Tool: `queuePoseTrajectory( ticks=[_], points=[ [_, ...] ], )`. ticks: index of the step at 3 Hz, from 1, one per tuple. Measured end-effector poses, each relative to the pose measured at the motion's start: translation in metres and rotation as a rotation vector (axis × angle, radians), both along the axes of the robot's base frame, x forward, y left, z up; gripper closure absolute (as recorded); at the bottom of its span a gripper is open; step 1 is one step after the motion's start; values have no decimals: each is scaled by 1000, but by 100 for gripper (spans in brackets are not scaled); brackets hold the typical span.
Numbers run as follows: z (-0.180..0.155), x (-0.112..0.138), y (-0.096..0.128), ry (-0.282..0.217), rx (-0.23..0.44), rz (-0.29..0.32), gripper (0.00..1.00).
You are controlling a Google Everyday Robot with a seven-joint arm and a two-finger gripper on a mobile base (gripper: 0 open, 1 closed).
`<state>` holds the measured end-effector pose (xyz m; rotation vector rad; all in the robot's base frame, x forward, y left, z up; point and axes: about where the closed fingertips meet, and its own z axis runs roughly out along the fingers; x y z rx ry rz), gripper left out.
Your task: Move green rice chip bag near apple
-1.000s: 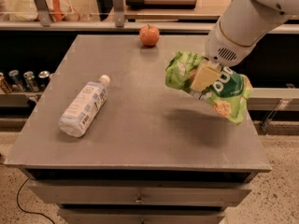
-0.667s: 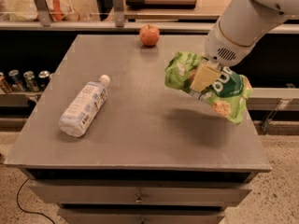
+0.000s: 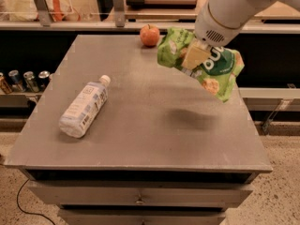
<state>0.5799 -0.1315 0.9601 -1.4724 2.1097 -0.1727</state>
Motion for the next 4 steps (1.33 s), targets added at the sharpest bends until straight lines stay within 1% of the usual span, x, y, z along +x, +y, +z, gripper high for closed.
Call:
queuePoseTrajectory(
  ticks=[1,2,3,4],
  points=[
    [24,38,11,-81,-17,-4,100],
    [45,91,40,-123,-21,4,100],
    [45,91,40,-122,-21,4,100],
    [33,106,30,-100,-26,-21,100]
  ],
)
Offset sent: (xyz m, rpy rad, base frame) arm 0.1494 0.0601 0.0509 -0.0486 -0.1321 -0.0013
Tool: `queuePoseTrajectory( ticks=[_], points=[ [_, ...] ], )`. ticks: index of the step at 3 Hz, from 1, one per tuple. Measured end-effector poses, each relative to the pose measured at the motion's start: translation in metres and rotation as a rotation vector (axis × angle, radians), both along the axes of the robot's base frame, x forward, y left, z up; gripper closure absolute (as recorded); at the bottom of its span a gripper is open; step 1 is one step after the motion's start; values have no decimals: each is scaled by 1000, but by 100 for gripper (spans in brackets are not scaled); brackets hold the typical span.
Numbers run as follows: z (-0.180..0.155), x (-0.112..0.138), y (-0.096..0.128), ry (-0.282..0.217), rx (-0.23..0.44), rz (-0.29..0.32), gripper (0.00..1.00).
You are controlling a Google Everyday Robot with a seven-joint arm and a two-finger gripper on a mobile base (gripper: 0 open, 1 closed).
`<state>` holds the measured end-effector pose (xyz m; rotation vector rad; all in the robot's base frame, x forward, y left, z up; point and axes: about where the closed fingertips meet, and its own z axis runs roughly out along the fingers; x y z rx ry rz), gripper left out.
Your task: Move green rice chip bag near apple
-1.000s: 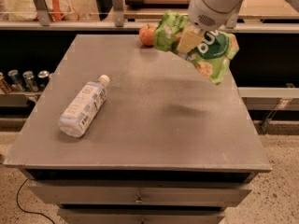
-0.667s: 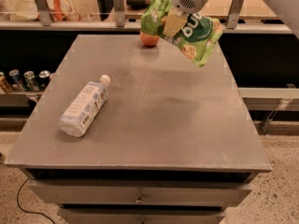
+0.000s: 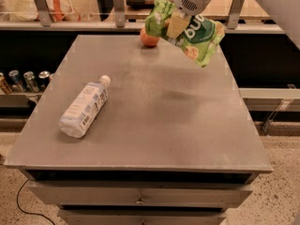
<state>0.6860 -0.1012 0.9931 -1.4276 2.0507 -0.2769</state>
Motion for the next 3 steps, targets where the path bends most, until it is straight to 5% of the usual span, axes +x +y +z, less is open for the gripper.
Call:
queuePoseTrajectory(
  ticks=[3],
  points=[
    [-40,56,-47,31,-37,-147,100]
  ],
)
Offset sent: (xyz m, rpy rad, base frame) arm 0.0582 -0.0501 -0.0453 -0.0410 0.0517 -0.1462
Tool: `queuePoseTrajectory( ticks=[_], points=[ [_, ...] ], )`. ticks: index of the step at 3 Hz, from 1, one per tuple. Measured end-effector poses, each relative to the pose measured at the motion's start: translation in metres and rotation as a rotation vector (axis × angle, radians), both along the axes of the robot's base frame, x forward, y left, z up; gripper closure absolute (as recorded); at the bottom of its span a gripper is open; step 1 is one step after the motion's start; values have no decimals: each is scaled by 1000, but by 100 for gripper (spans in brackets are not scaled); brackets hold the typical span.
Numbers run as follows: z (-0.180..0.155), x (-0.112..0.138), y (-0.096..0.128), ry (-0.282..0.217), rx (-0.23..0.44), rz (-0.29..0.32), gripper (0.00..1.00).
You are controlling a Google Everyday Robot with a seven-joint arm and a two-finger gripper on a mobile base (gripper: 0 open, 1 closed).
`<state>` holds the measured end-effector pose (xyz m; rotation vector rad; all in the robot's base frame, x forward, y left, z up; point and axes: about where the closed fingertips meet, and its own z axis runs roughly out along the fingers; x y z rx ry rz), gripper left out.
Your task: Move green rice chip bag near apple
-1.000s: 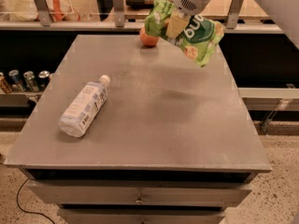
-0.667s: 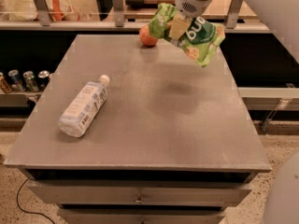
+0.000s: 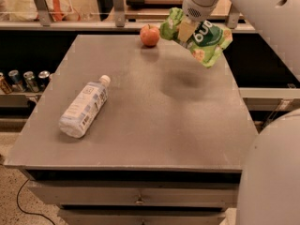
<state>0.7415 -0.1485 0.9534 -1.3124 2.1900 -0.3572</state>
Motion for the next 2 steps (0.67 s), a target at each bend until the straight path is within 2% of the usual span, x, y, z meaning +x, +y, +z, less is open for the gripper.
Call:
queuePoseTrajectory(
  ticks=[2],
  points=[
    [-21,28,-6,13,9,-52,100]
  ],
)
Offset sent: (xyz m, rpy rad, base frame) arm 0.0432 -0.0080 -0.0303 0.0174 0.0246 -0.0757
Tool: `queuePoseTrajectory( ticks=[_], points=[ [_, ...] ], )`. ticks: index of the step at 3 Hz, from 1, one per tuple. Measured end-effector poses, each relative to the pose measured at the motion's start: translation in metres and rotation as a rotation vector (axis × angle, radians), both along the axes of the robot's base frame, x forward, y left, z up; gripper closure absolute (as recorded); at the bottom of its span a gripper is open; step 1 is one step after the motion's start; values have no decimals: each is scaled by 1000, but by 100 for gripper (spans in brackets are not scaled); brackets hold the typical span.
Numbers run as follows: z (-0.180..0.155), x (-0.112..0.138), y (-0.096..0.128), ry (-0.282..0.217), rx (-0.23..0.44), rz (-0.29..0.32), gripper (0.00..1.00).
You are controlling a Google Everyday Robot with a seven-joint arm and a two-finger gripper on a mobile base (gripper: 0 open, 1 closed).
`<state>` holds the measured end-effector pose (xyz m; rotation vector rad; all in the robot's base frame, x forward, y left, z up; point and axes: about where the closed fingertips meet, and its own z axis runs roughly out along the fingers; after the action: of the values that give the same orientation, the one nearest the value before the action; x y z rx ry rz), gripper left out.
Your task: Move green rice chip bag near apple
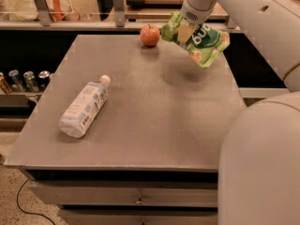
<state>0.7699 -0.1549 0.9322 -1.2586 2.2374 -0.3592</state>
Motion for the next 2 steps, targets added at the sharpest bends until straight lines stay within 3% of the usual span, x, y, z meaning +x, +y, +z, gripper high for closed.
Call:
queuePoseTrajectory(
  ticks=[2],
  points=[
    [-25,19,1,32,6,-44,100]
  ],
)
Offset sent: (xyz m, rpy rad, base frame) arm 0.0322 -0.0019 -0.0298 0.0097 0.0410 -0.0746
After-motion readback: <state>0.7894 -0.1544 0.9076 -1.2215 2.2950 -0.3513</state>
